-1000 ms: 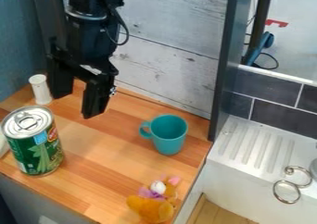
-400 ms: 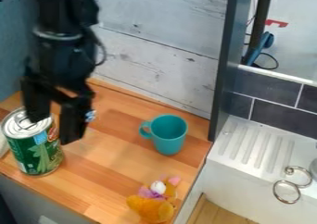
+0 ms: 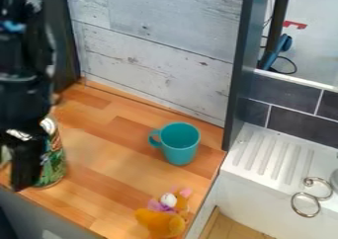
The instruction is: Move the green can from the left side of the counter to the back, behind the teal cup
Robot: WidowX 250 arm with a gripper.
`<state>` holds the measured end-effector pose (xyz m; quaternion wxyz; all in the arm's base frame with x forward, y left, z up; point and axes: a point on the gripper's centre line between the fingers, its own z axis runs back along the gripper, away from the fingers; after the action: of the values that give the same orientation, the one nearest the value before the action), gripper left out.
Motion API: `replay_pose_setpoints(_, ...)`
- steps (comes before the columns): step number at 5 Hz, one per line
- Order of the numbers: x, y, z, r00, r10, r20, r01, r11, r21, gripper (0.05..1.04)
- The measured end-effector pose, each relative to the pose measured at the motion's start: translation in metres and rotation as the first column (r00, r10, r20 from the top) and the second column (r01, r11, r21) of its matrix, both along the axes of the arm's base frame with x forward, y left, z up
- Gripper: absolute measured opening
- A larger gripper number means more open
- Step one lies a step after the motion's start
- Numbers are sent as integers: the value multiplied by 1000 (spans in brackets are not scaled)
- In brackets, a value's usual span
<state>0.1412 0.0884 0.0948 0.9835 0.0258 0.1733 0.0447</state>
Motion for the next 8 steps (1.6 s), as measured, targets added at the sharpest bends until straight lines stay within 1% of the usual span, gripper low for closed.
replay_pose_setpoints(1, -12, 21, -10, 998, 21, -57, -21, 1000, 5, 1004)
replay_pose_setpoints(2, -16, 32, -15, 995, 3, -103, 1, 999, 38, 1004)
replay_pose_setpoints(3, -17, 43, -18, 998, -2, -59, 4, 1000, 19, 1004)
replay_pose_setpoints(4, -15, 50, -32, 999, -25, -44, 25, 1000, -13, 1004)
replay_pose_setpoints(5, -5, 53, -44, 998, -47, 33, 48, 997, -55, 1004)
replay_pose_setpoints(6, 17, 55, -51, 992, -91, 90, 96, 994, -55, 1004)
replay_pose_setpoints(7, 53, 43, -51, 972, -182, 152, 191, 980, -50, 1004)
replay_pose_setpoints(8, 92, 35, -50, 953, -233, 192, 245, 969, -42, 1003)
